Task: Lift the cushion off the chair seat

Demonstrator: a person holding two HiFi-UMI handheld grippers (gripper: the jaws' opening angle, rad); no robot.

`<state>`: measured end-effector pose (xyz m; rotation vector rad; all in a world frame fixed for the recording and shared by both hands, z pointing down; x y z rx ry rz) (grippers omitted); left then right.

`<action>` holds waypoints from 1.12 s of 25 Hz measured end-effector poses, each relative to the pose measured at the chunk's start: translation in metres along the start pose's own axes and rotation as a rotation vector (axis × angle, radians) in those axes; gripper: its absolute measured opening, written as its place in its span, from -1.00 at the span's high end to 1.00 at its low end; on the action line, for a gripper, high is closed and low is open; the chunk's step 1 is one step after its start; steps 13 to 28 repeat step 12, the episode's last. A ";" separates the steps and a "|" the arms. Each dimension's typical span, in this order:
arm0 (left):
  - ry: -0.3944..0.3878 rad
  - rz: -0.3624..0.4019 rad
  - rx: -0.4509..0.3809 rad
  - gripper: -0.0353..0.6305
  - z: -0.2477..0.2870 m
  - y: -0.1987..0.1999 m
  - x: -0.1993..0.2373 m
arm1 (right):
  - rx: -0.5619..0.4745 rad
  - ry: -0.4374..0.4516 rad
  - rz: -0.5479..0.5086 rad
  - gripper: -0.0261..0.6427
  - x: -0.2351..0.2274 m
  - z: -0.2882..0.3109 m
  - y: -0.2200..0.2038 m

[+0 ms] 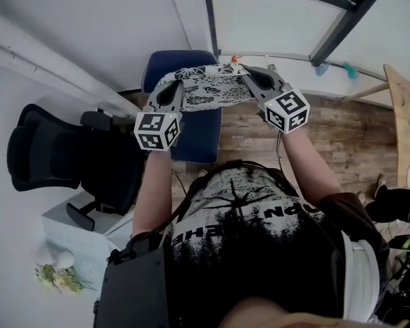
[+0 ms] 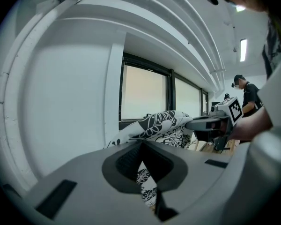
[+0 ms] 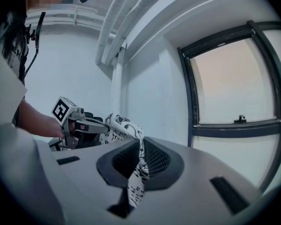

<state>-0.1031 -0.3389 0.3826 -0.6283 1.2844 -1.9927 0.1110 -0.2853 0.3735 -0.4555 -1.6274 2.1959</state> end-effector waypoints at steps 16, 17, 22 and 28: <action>-0.002 -0.009 0.016 0.86 0.004 -0.005 0.004 | 0.026 -0.016 -0.030 0.84 -0.003 0.006 -0.004; -0.002 -0.009 0.016 0.86 0.004 -0.005 0.004 | 0.026 -0.016 -0.030 0.84 -0.003 0.006 -0.004; -0.002 -0.009 0.016 0.86 0.004 -0.005 0.004 | 0.026 -0.016 -0.030 0.84 -0.003 0.006 -0.004; -0.002 -0.009 0.016 0.86 0.004 -0.005 0.004 | 0.026 -0.016 -0.030 0.84 -0.003 0.006 -0.004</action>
Point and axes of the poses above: the fingertips, and each gripper's own axes: z forward along the fingers, x to its left, y out of its top, the point moved 4 cm from there along -z, backward along the fingers, and after that the axes turned 10 degrees about x, right-handed, at the moved point
